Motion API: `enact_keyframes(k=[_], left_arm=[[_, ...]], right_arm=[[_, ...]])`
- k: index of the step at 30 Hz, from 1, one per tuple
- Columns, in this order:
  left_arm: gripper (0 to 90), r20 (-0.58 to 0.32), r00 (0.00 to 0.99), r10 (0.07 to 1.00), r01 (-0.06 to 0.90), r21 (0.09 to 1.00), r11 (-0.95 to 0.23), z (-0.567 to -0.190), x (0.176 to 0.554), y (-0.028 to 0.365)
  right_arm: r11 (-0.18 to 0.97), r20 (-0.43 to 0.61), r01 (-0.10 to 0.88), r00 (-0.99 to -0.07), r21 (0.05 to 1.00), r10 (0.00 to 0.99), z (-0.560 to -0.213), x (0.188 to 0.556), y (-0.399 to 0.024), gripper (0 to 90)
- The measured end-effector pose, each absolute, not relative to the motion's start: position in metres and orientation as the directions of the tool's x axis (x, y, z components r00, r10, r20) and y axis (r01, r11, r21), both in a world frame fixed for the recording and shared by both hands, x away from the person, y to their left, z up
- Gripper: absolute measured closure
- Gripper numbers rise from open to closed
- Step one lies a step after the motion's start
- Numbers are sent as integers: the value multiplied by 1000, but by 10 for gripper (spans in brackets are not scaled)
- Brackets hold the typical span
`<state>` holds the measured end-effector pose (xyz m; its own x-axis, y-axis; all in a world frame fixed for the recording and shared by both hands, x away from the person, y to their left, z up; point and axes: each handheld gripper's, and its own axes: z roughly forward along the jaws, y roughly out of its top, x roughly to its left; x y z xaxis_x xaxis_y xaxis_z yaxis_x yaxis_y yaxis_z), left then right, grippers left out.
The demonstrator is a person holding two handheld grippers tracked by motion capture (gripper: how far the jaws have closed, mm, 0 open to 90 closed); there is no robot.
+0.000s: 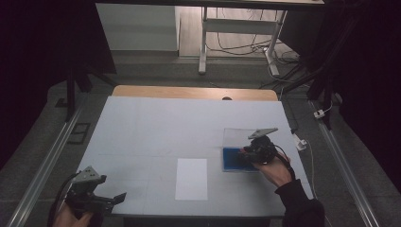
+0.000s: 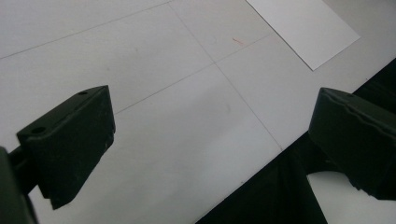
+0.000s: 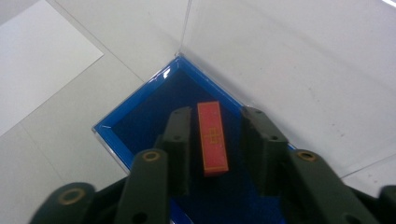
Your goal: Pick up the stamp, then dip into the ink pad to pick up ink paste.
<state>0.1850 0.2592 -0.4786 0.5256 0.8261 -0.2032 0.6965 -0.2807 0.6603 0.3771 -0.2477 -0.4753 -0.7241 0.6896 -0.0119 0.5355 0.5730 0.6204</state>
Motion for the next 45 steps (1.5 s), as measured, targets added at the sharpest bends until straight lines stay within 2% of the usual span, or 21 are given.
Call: enact_keyframes(k=[6,15,30,45], left_arm=[[10,-204,525,826,697,660,-280,-479,185,259],[11,-208,523,827,697,663,-274,-478,184,260],[16,-211,527,823,692,668,-272,-478,184,261],[17,-216,527,822,696,665,-271,-478,184,261]], right_arm=[[579,0,535,-734,615,679,-475,378,-248,778],[580,2,533,-737,615,676,-474,378,-248,789],[541,-11,469,-749,698,663,-452,362,-258,791],[518,8,493,-730,699,683,-452,362,-258,791]])
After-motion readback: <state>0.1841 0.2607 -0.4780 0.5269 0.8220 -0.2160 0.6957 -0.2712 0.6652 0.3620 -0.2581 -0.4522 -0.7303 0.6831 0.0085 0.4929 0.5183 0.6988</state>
